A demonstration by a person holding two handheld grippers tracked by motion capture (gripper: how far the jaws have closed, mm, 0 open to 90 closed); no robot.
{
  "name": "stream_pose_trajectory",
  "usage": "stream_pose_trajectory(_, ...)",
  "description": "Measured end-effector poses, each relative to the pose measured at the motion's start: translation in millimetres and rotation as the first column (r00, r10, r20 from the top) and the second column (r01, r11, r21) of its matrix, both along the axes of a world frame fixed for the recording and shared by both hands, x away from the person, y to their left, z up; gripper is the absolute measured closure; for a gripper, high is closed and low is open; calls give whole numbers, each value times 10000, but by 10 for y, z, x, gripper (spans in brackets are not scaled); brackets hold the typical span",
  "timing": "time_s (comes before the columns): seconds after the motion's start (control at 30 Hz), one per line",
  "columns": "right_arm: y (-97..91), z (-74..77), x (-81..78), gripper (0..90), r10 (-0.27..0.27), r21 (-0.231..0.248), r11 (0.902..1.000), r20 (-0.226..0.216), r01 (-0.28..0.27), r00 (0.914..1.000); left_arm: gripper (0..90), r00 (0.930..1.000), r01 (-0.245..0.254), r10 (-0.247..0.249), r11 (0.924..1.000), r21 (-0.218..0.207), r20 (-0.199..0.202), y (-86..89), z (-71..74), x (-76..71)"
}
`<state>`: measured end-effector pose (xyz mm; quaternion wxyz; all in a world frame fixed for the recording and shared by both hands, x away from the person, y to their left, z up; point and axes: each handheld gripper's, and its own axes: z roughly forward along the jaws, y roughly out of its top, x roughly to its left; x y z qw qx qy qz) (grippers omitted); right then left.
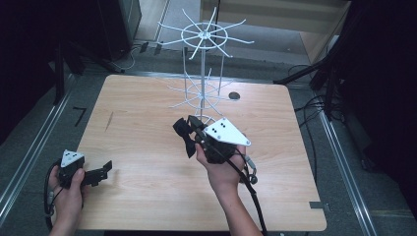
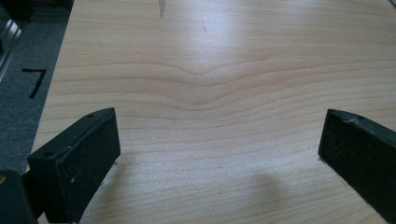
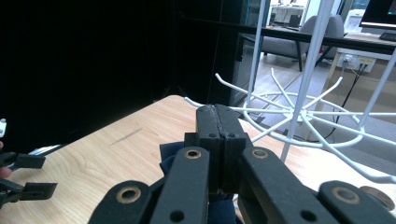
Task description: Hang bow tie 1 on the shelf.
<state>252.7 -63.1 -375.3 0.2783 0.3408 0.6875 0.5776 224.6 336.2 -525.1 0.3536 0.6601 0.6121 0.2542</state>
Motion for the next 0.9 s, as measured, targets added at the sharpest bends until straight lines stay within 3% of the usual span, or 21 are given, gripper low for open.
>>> stream_pose_trajectory(0.9,-32,-59,303,900,-535,-103,9985,-433,531,9976,0,10000,-5,4,10000,22,36,6,0,3)
